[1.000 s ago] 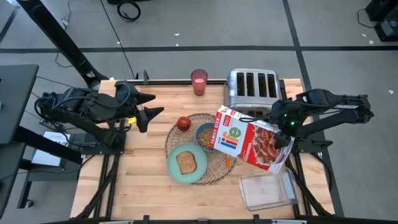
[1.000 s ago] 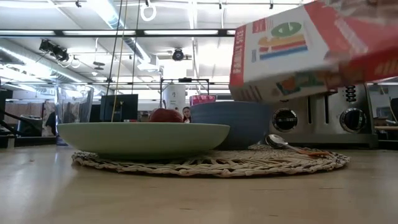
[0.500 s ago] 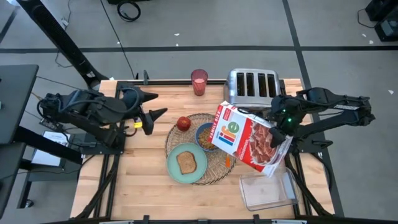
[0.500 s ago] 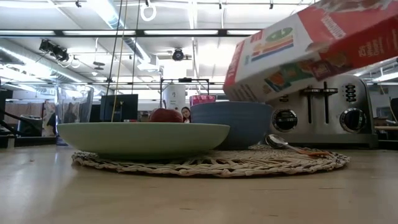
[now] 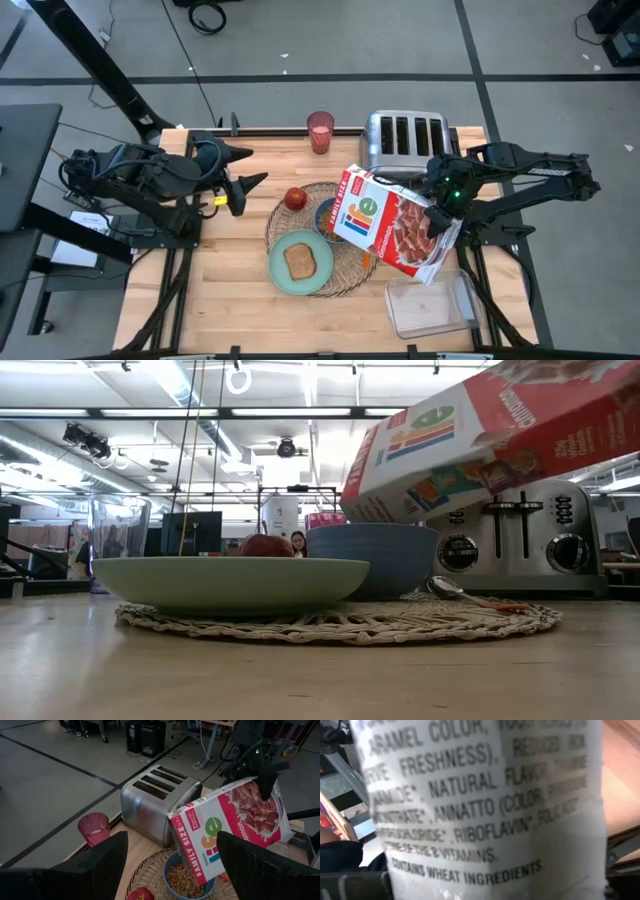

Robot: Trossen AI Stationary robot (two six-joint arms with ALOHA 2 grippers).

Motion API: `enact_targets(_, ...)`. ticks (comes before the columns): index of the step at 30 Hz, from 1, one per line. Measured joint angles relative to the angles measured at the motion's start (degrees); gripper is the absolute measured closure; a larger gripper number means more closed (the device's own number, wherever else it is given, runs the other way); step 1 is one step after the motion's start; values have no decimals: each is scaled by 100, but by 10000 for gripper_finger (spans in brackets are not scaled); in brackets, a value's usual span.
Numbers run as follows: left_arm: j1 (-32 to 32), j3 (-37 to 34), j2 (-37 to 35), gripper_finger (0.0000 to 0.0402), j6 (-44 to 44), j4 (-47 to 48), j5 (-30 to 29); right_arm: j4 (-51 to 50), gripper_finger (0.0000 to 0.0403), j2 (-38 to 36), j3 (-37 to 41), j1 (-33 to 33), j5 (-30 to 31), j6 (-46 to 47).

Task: Arrange a breakfast setting
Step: Pour the cereal from the cereal box into the blue bowl

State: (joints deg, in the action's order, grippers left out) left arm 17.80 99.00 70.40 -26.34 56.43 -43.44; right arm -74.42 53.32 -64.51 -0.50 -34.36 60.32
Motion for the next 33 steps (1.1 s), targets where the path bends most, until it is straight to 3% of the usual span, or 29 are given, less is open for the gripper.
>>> enact_targets(21,4,0,-71,93,198,46,-42,523,171,225,0,-238,-283,815)
enact_targets(33,9,0,-71,93,63,46,-35,448,171,194,0,-93,-159,-23)
